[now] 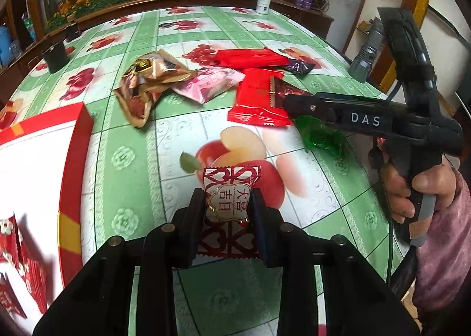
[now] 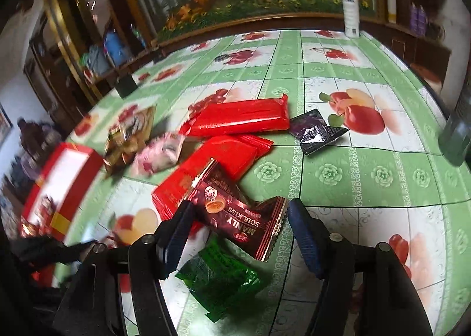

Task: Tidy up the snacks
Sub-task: 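Grasp a red-and-white printed packet with the left tool while the right tool grasps a dark red packet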

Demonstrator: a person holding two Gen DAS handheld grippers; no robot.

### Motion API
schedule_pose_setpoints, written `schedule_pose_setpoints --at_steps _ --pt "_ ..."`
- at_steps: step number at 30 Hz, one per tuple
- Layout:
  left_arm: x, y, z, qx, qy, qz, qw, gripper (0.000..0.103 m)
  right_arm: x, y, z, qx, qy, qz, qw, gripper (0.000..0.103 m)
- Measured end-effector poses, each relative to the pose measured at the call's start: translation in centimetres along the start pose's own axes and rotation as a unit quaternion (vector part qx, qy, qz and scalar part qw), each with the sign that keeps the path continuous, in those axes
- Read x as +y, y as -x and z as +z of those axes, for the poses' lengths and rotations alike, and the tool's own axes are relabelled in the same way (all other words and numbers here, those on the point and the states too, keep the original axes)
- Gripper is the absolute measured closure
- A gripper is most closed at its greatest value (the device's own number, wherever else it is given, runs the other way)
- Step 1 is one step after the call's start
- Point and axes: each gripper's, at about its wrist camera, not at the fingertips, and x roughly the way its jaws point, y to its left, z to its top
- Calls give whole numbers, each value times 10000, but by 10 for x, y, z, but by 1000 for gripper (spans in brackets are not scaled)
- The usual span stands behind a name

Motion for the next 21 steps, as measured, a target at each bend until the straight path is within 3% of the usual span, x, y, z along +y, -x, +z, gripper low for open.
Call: schedule_pose_setpoints --at_steps 2,5,11,21 --pt "4 2 -2 8 70 1 10000 75 0 0 -1 14 2 58 10000 54" --pt "9 3 -4 -4 157 20 9999 75 0 2 -3 41 105 134 9998 64" --pt "16 7 -7 -23 328 -31 9995 75 14 4 -6 42 361 501 9981 72" --pt "31 13 -11 -71 654 -144 9977 74 25 20 -9 -358 478 767 9953 78"
